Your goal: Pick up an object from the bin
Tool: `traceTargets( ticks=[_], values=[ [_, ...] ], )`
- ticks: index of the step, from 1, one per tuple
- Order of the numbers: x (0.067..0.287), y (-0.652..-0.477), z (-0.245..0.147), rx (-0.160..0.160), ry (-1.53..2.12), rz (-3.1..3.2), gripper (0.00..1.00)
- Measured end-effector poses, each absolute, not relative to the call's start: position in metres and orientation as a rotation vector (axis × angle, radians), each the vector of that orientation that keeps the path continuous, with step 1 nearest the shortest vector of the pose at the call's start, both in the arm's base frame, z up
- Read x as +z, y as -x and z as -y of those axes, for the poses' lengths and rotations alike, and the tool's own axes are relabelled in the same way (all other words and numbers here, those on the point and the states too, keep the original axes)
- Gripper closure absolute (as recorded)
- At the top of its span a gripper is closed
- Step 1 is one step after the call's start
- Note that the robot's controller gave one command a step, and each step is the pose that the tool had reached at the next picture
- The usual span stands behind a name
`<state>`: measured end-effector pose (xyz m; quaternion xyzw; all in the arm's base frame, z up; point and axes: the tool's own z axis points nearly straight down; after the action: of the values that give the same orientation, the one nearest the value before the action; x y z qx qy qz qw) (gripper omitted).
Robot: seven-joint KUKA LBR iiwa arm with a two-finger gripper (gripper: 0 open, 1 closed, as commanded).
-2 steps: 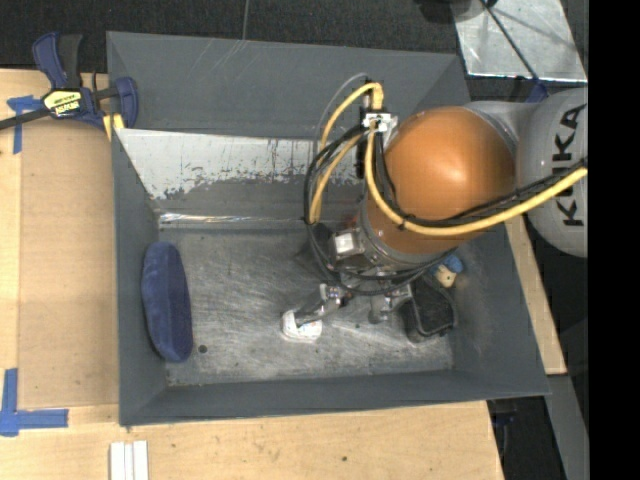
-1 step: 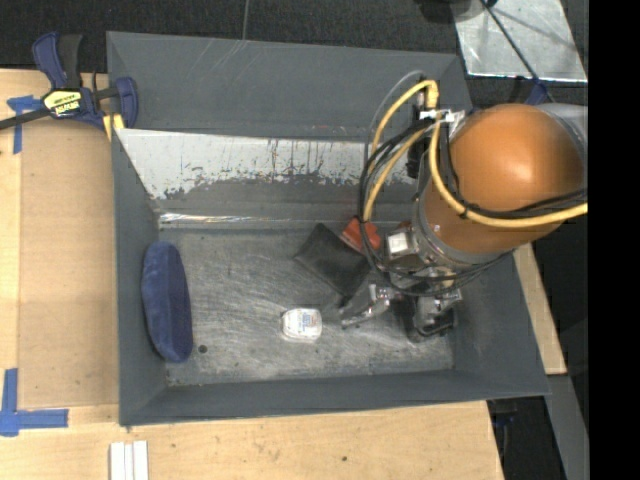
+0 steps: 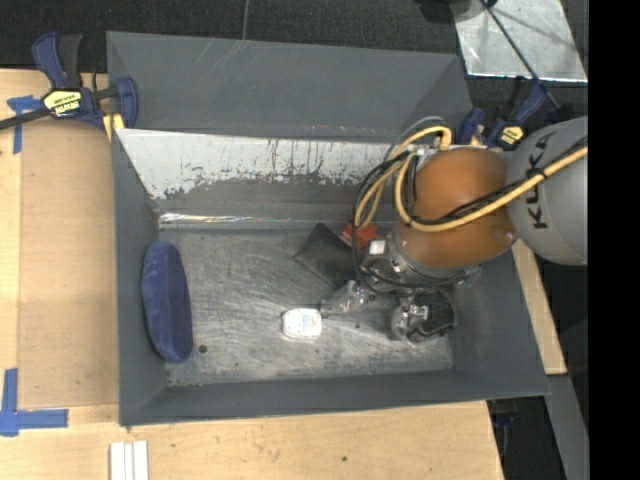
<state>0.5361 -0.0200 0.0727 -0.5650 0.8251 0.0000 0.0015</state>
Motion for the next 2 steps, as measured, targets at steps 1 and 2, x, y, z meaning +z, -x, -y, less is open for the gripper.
traceTargets(
  ticks=[1, 2],
  values=[
    [0.081, -0.492, -0.041, 0.007, 1.861, -2.53, 0.0],
    [0.126, -0.573, -0.074, -0.003, 1.746, -2.601, 0.0]
  ],
)
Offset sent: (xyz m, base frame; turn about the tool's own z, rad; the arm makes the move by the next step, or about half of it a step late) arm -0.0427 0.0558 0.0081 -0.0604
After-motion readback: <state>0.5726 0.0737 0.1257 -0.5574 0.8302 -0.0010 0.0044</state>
